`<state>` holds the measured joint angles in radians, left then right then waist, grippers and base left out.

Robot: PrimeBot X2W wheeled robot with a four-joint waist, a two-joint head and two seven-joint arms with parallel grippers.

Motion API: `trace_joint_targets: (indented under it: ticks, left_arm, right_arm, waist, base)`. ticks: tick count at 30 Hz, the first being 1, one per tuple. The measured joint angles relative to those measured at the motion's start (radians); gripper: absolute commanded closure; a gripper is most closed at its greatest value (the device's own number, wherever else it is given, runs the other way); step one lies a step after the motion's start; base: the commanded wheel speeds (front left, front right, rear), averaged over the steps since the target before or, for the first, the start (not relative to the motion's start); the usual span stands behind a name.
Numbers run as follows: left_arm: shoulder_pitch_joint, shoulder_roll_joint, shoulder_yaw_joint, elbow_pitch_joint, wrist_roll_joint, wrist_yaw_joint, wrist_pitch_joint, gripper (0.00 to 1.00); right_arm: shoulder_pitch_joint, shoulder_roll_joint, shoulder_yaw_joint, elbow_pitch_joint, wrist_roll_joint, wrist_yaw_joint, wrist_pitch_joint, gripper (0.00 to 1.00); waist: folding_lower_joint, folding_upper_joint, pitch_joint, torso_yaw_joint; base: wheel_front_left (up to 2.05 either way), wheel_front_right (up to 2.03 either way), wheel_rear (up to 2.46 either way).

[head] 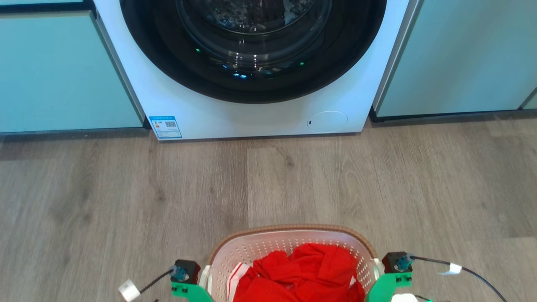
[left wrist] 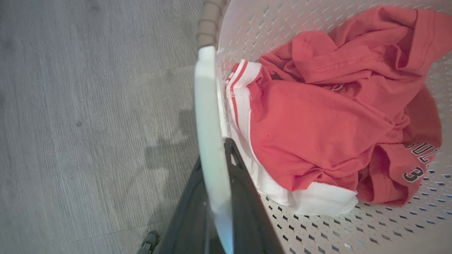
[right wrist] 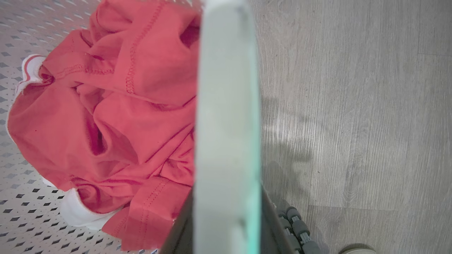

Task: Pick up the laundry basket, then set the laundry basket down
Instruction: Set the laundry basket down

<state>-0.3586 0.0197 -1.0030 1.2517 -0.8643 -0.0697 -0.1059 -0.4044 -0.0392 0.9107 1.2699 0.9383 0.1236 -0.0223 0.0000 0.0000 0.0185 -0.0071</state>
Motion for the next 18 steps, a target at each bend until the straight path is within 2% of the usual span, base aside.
trace_joint_targets:
  ticks: [10, 18]
  left_arm:
    - [-0.042, 0.002, -0.008, -0.003, -0.008, 0.01, -0.04, 1.0]
    - [-0.18, 0.007, -0.005, 0.007, -0.008, 0.014, -0.076, 1.0]
  right_arm:
    - [-0.063, -0.001, 0.022, 0.006, 0.015, 0.0, -0.023, 1.0]
    - [-0.201, -0.003, 0.027, 0.005, 0.022, 0.0, -0.054, 1.0]
  waist:
    - [0.0002, 0.0, 0.071, -0.003]
    - [0.0002, 0.0, 0.201, -0.007]
  base:
    - [0.0, 0.0, 0.0]
    - [0.0, 0.0, 0.0]
